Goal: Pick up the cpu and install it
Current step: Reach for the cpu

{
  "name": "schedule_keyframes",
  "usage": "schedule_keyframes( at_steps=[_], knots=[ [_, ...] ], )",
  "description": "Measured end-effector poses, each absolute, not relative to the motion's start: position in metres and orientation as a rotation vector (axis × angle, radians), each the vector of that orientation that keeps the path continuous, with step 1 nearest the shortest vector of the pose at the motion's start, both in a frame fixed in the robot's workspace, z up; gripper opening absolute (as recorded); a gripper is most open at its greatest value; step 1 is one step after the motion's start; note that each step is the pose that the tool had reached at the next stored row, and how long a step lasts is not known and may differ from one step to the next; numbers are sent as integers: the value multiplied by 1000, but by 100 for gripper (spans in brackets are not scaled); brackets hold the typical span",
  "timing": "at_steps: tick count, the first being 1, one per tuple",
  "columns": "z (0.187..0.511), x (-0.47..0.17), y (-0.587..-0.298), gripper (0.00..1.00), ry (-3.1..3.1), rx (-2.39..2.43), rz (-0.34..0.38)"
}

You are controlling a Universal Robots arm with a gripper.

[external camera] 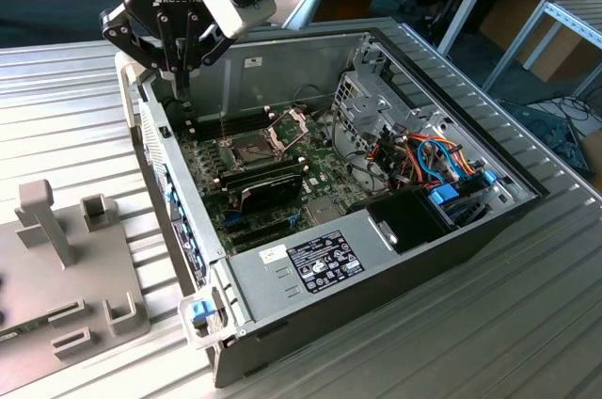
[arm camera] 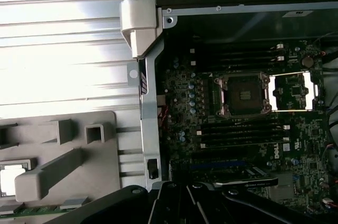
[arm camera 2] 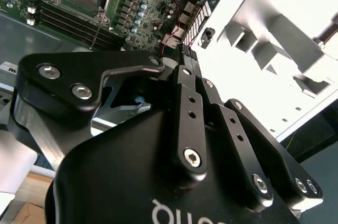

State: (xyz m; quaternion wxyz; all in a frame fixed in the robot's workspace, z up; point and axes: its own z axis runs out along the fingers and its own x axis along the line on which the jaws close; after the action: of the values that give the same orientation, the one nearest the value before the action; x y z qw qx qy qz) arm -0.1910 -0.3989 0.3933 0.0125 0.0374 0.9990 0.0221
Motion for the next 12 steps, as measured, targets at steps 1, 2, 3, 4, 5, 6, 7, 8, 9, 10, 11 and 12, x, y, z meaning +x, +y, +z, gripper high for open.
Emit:
schedule_keyframes(
  at_steps=[1, 2, 3, 4, 5, 6, 7, 8, 9, 10, 11, 12],
  knots=[
    [393, -191, -399, 11, 3114, 116, 69],
    [393, -192, -399, 11, 3114, 116, 69],
    [393, -192, -399, 11, 3114, 116, 69],
    [393, -192, -399, 11, 3114, 116, 69],
    [393, -192, -399, 11, 3114, 116, 69],
    [393, -193, -399, 11, 3114, 116, 69],
    [393, -193, -399, 11, 3114, 116, 69],
    [393, -193, -399, 11, 3114, 116, 69],
    [393, -193, -399, 11, 3114, 116, 69],
    [393, -193, -399, 11, 3114, 117, 69],
    [393, -193, -399, 11, 3114, 117, 69],
    [393, -194, -399, 11, 3114, 117, 69]
  ],
)
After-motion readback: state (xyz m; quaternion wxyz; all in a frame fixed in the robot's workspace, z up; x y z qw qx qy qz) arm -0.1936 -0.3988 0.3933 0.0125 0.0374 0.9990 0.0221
